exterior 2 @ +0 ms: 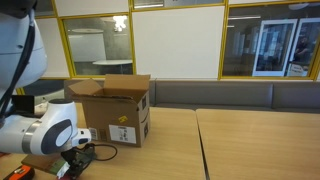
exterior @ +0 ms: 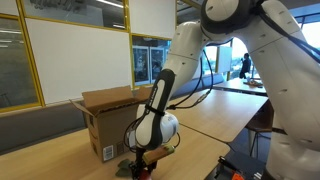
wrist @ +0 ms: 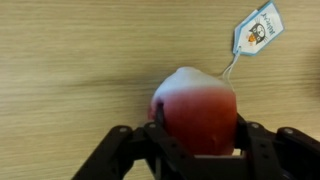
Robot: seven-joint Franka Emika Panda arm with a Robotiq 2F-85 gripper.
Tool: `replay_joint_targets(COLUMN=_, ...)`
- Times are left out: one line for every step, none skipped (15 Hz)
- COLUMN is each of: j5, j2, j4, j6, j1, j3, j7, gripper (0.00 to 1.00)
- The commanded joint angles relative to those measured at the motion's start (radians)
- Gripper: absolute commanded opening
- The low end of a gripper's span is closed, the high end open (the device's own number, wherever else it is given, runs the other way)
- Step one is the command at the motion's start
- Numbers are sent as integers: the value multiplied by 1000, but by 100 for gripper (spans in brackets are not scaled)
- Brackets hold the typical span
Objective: Put the rope, the measuring tape at the right, the turnip plushie and the measuring tape in the box respectively
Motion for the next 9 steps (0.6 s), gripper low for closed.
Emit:
replay_joint_targets(j5=18, j2=15, j4=17, j6=18, j1=-8, j3=6, j7=-27, gripper=30)
replay_joint_targets(j5=19, j2=8, j4=13, j6=17, j1=-10, j3=7, j7=-28, gripper=21)
replay_joint_targets(j5=18, j2=2, j4=9, j6=17, j1=-9, j3=6, j7=-27, gripper=16)
replay_joint_targets(j5=17, j2=-11, j4=-1, j6=20, j1=-7, j3=4, j7=-25, gripper=13)
replay_joint_targets(j5=20, j2=-28, j4=-11, j6=21, j1=-10, j3=5, j7=-24, gripper=12)
replay_joint_targets(j5=23, j2=-48, j4=-25, j6=25, j1=-14, j3=7, j7=-24, gripper=12)
replay_joint_targets(j5=26, j2=-68, j4=-38, j6=28, j1=-18, j3=10, j7=-25, gripper=14)
replay_joint_targets(j5=29, j2=-98, j4=-58, j6=34, j1=-23, j3=14, j7=-24, gripper=12)
replay_joint_targets(j5=29, j2=-128, j4=-78, j6=42, j1=-22, j3=14, j7=-21, gripper=13)
